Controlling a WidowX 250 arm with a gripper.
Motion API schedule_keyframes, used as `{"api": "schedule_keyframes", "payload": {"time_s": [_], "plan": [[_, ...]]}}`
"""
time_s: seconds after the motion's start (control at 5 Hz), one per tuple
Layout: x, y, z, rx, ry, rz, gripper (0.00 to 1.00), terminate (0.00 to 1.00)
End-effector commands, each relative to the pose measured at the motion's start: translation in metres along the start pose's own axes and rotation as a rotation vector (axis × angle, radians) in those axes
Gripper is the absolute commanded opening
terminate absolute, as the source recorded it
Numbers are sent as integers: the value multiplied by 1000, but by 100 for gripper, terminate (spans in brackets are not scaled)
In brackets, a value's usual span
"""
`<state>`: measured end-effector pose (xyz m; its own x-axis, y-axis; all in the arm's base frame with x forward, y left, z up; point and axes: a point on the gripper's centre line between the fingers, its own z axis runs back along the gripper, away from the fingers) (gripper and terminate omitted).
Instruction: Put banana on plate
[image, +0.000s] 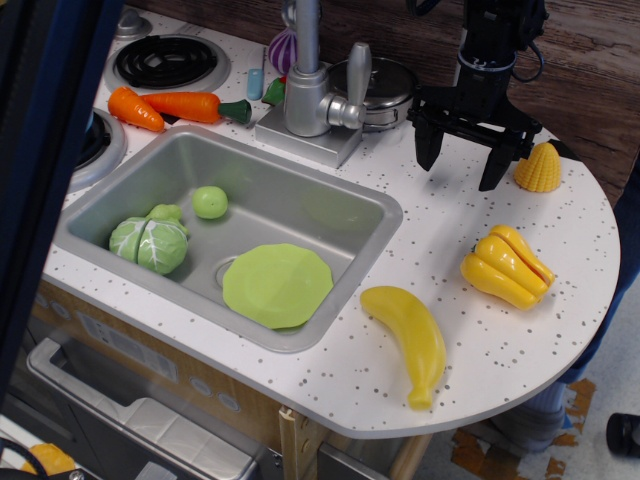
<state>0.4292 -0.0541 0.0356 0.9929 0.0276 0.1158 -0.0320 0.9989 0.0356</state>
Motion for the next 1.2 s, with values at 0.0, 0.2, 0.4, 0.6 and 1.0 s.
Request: {"api": "schedule_keyframes", "payload": {"time_s": [0.0,0.2,0.4,0.6,1.0], "plan": [[0,0,0,0,0,0,100,0],[-16,7,28,89,29,102,100,0],[-42,11,55,177,53,171,100,0],[-77,9,75,215,97,303,100,0],[-133,-12,59,158,101,540,100,0]]}}
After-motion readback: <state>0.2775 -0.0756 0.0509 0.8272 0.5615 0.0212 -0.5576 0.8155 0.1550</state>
